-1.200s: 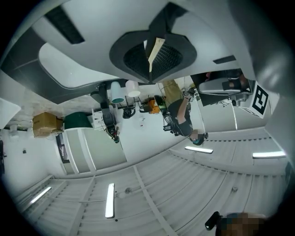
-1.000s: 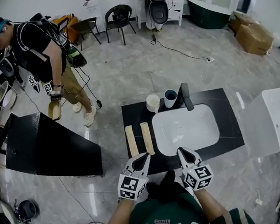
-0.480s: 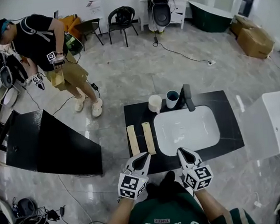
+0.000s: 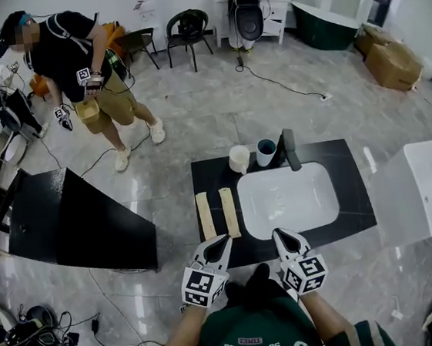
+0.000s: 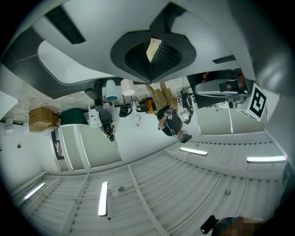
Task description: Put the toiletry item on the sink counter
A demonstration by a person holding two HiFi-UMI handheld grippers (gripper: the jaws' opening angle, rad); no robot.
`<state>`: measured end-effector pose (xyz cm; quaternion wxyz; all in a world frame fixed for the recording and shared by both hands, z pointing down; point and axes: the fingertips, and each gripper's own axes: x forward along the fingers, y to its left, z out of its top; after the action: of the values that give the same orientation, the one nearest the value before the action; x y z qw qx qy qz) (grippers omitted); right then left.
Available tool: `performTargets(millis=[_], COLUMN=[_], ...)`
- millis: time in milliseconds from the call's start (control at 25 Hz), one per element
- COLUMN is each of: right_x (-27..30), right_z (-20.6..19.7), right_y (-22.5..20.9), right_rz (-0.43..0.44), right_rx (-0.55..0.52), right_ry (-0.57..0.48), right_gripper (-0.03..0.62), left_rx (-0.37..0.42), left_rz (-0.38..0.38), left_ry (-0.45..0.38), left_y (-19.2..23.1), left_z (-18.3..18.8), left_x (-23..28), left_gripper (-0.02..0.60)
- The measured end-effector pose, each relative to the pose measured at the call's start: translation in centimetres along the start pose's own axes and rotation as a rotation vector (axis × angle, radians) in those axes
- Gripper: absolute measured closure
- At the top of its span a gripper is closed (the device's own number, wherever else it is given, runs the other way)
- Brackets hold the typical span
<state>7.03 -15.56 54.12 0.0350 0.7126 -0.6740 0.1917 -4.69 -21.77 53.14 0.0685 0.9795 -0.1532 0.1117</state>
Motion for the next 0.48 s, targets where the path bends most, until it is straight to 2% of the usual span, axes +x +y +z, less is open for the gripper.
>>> performTargets(millis=[480], right_x=[0.09], right_z=[-0.14], right_y=[0.17], right_rz=[-0.004], right_rx=[0.0], right_ry=[0.012], right_gripper=[0.554], left_rx=[-0.011], left_rz=[0.001], left_ry=[-0.002], left_y=[0.35], left_z=[-0.01], left_x=[-0.12], left_gripper=[0.572])
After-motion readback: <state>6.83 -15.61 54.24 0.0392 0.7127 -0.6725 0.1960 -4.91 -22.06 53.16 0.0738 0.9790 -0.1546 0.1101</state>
